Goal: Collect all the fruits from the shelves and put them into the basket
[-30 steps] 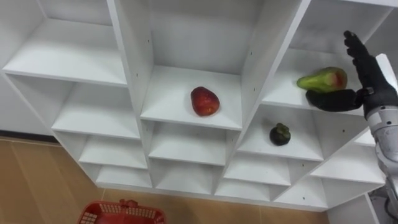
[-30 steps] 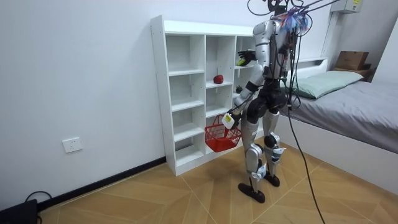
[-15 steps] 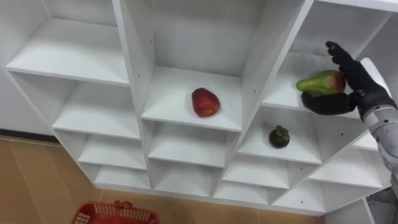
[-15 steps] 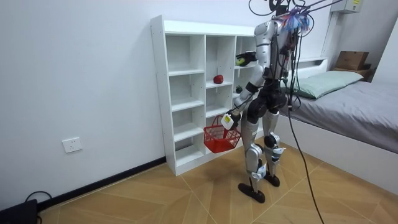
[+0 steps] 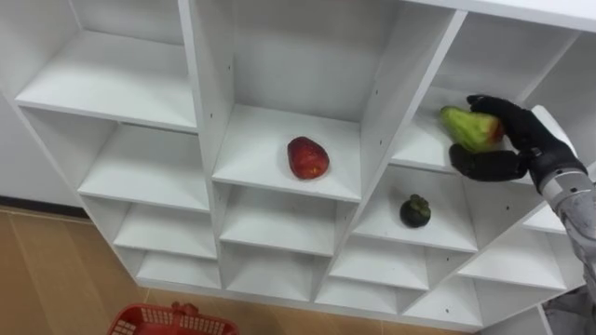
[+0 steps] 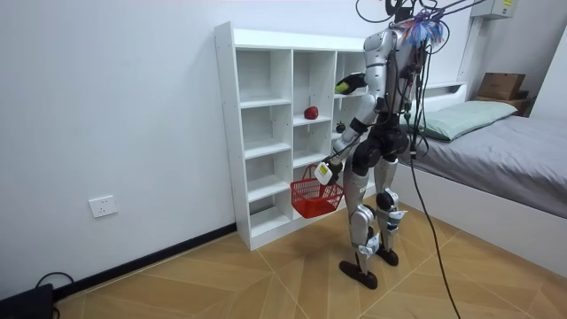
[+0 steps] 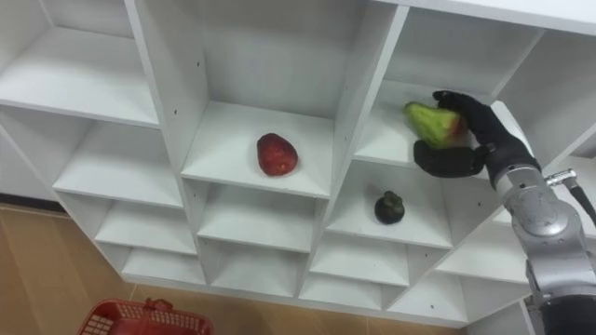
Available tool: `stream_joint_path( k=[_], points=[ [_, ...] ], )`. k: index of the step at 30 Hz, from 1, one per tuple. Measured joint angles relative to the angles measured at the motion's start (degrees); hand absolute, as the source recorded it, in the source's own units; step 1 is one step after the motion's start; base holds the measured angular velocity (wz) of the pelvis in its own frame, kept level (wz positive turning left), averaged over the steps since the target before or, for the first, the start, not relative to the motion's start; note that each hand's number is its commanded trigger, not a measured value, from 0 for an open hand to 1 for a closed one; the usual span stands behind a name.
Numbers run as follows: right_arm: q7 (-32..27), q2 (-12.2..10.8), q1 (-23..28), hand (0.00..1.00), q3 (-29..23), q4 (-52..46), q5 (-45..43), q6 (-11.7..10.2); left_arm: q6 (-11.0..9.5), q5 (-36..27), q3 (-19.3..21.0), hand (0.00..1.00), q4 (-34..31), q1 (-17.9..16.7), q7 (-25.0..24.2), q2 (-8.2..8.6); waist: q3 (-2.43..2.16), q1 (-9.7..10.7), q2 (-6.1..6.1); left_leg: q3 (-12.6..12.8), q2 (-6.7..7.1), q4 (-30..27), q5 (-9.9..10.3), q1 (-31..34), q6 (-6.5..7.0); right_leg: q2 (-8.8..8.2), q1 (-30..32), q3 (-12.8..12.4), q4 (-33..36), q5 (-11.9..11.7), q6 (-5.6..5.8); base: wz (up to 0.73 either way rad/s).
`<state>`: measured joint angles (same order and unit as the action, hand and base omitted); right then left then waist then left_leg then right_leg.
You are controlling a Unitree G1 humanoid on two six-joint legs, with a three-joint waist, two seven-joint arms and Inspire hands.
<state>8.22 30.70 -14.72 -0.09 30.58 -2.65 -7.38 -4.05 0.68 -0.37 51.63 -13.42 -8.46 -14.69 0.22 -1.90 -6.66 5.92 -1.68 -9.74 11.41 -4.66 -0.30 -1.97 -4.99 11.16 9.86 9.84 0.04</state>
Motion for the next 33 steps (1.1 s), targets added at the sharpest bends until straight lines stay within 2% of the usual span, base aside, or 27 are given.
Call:
stream_joint_path(
  k=[14,23,33],
  points=[
    [0.74,-0.05,-0.32,1.0,-0.63,0.05,-0.05,0.04,0.33,-0.03,0.0,1.0,-1.02,-0.1,0.5,-0.01,0.07,0.0,0.24,-0.24,0.03,0.01,0.0,0.04,0.0,0.0,-0.12,0.07,-0.07,0.0,0.0,0.0],
    [-0.79,-0.76,-0.19,1.0,-0.49,-0.33,0.24,-0.07,0.33,0.01,0.01,1.0,-0.99,-0.08,-1.02,0.0,-0.02,-0.01,0.22,0.05,0.02,0.07,0.0,0.01,0.0,0.01,-0.05,0.01,-0.04,0.0,-0.01,0.0],
    [-0.04,-2.28,10.2,1.0,-1.24,-18.81,-0.42,1.15,0.21,0.07,0.17,1.0,-0.93,0.17,-0.62,0.89,-0.11,0.61,1.0,0.09,0.05,0.26,0.0,0.28,0.0,0.04,0.43,-0.15,-0.19,0.0,0.0,0.0]
  ],
)
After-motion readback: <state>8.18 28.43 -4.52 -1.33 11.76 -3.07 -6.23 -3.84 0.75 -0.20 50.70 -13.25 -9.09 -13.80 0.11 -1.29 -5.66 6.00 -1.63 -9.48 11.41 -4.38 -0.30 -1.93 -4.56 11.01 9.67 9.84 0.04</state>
